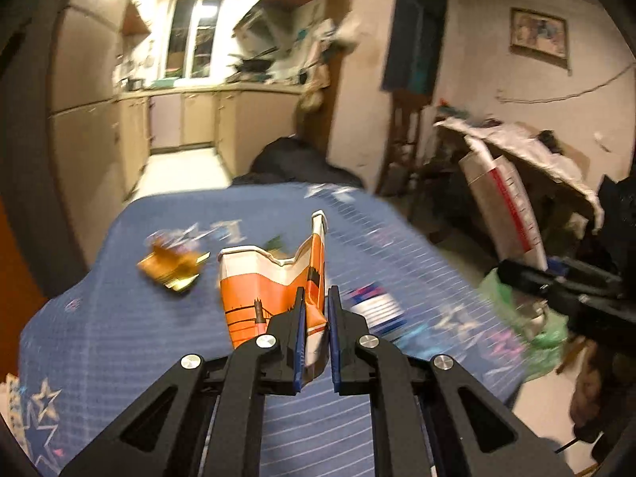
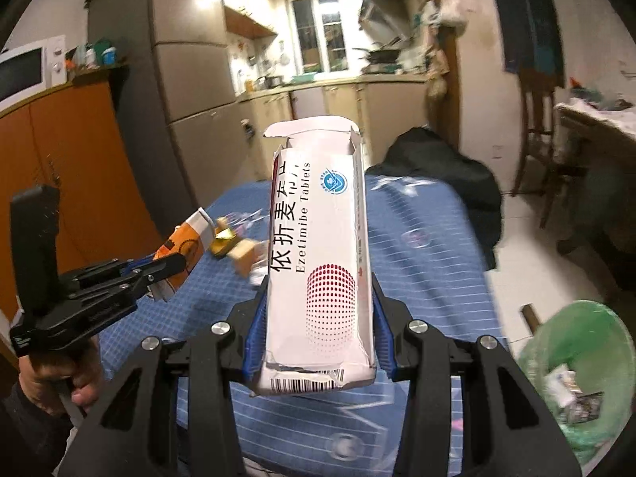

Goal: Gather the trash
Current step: 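Carry the tablet box and paper cup over the green bin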

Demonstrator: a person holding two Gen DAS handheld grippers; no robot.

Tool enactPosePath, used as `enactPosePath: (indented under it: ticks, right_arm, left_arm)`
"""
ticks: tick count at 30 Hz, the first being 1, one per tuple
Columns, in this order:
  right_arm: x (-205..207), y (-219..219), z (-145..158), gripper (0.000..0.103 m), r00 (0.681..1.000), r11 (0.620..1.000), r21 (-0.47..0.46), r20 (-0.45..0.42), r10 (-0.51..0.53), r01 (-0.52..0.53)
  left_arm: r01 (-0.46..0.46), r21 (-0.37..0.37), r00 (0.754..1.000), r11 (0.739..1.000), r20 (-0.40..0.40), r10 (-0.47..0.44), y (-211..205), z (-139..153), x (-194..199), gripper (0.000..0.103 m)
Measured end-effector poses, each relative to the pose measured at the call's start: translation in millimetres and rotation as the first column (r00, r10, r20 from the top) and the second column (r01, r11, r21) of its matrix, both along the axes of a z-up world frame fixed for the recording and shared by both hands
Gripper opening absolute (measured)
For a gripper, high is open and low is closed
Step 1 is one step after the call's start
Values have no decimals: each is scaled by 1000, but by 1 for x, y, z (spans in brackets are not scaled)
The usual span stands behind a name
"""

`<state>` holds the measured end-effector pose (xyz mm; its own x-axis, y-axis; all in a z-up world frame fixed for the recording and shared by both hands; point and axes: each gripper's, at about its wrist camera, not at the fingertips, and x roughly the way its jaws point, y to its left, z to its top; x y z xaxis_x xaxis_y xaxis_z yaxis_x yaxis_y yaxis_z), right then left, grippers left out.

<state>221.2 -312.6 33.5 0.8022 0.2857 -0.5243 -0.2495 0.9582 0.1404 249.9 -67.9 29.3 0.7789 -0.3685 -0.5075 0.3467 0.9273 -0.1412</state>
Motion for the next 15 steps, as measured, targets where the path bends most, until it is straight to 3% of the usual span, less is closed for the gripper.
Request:
enactPosePath:
  ticks: [8, 15]
  right_arm:
    - [-18, -83, 19, 43, 986, 985, -33, 37, -166, 167]
    - [-31, -157, 26, 43, 952, 951, -52, 44, -302, 304]
  left_arm:
    - [134, -52, 990, 990, 59, -131, -101, 40, 9, 11]
    - [263, -66, 964, 963, 60, -259, -208, 56, 16, 11]
